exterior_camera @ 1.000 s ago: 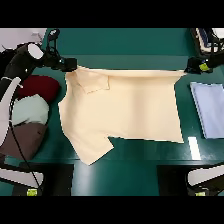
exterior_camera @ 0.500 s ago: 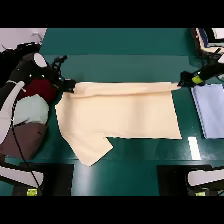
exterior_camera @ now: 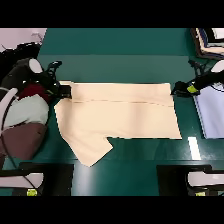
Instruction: Fold the shirts.
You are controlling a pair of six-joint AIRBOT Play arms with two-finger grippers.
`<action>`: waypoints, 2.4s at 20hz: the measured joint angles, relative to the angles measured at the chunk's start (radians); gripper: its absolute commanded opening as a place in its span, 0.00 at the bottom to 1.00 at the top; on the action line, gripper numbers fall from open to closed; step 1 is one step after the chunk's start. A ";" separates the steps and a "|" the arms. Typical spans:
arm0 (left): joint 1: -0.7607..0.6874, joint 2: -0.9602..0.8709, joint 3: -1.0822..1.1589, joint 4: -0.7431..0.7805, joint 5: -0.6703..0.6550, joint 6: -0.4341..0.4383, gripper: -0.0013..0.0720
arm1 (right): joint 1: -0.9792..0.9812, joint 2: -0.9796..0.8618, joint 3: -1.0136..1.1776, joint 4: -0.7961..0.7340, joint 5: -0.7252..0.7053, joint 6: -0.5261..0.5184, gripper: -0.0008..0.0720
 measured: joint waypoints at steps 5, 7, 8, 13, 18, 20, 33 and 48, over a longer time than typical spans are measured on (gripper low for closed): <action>0.000 0.329 -0.362 -0.011 -0.037 -0.081 0.70 | -0.072 0.155 -0.103 0.001 -0.008 0.000 0.59; -0.001 0.451 -0.516 -0.059 -0.039 -0.114 0.70 | -0.097 0.201 -0.130 0.001 -0.014 0.000 0.59; -0.001 0.503 -0.586 -0.084 -0.043 -0.130 0.70 | -0.102 0.217 -0.138 0.001 -0.015 0.000 0.59; -0.001 0.632 -0.798 -0.176 0.002 -0.170 0.70 | -0.110 0.265 -0.155 0.007 -0.023 0.000 0.59; 0.000 0.658 -0.888 -0.266 0.130 -0.175 0.70 | -0.085 0.275 -0.158 0.010 -0.023 0.000 0.59; -0.001 0.662 -0.909 -0.296 0.163 -0.175 0.70 | -0.073 0.276 -0.159 0.010 -0.024 0.000 0.59; -0.002 0.663 -0.779 -0.339 0.152 -0.113 0.05 | -0.299 0.383 -0.441 -0.002 0.101 0.000 0.74; -0.002 0.686 -0.733 -0.328 0.127 -0.100 0.05 | -0.238 0.329 -0.700 0.097 0.013 -0.022 0.04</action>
